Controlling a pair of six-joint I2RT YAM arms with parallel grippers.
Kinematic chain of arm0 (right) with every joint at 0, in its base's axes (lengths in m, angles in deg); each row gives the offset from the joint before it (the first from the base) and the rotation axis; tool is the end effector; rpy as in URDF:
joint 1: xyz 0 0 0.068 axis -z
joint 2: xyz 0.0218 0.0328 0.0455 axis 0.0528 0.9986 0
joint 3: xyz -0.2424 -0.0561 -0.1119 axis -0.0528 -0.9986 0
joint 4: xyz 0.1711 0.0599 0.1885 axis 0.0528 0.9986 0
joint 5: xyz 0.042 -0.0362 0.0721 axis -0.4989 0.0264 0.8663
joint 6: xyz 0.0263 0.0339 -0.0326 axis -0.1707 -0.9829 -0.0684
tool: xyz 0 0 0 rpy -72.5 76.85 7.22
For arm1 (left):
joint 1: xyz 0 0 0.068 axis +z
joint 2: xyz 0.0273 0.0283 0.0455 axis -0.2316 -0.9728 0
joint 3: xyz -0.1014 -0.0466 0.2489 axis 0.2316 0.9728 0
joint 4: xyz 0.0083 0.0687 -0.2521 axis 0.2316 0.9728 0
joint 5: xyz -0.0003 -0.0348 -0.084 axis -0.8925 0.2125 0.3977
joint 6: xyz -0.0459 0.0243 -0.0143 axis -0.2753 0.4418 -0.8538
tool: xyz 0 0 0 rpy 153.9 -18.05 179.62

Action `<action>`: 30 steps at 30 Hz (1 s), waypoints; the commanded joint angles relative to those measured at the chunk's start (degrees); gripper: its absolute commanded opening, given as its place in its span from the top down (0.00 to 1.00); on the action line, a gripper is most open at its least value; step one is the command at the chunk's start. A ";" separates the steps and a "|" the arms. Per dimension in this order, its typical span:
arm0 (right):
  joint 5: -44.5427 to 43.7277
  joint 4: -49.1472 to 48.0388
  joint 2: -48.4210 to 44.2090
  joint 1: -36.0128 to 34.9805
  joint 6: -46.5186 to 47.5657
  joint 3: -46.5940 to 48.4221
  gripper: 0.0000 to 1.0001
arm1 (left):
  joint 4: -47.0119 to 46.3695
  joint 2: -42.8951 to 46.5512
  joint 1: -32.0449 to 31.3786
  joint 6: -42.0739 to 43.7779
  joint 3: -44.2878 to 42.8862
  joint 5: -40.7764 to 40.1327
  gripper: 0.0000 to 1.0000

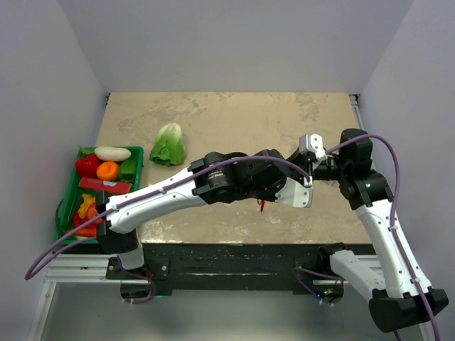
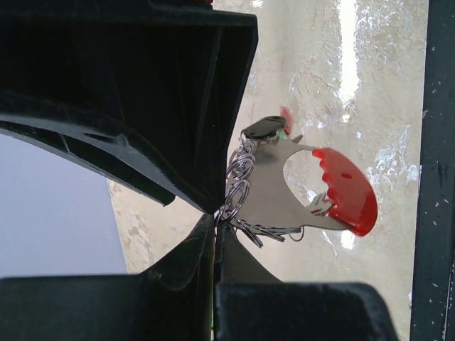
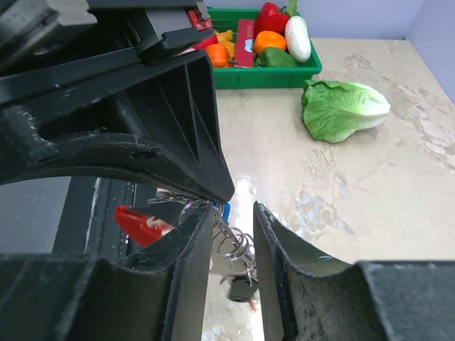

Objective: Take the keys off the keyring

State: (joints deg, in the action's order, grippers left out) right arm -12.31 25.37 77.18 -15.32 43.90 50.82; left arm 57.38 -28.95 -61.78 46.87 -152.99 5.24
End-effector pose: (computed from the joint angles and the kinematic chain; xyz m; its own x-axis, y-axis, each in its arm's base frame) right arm 0.1610 0.0693 0.3843 0.0925 -0.1385 -0.9860 -0.9893 0.0997 -0.1069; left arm 0.0993 -0.3368 0.4297 0.3308 0.8251 -0.4580 0.8357 -0.0306 0.5484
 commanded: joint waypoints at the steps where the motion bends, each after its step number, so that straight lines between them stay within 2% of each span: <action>1: 2.07 2.89 -0.68 -0.27 0.44 2.44 0.65 | -3.49 2.21 0.29 -0.51 -1.62 -2.23 1.00; 15: 2.17 2.64 -0.86 -0.45 -0.17 2.09 0.64 | -3.58 1.68 0.29 -0.95 -1.80 -1.79 1.00; 21: 0.93 -1.59 -0.07 -0.36 -1.93 1.21 0.71 | -3.40 1.07 0.29 -1.31 -2.24 -0.82 1.00; 27: 5.85 3.15 -0.24 0.51 1.13 5.86 0.67 | -3.31 1.24 0.29 -1.22 -2.06 -0.91 1.00; 30: 5.59 3.25 -0.42 1.48 1.23 6.31 0.66 | -3.40 1.24 0.29 -1.30 -1.71 -0.91 1.00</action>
State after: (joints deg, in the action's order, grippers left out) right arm -8.99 27.95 77.49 -14.97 43.86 54.04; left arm 56.49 -28.95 -61.63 46.36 -152.99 4.54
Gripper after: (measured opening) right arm 0.334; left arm 0.021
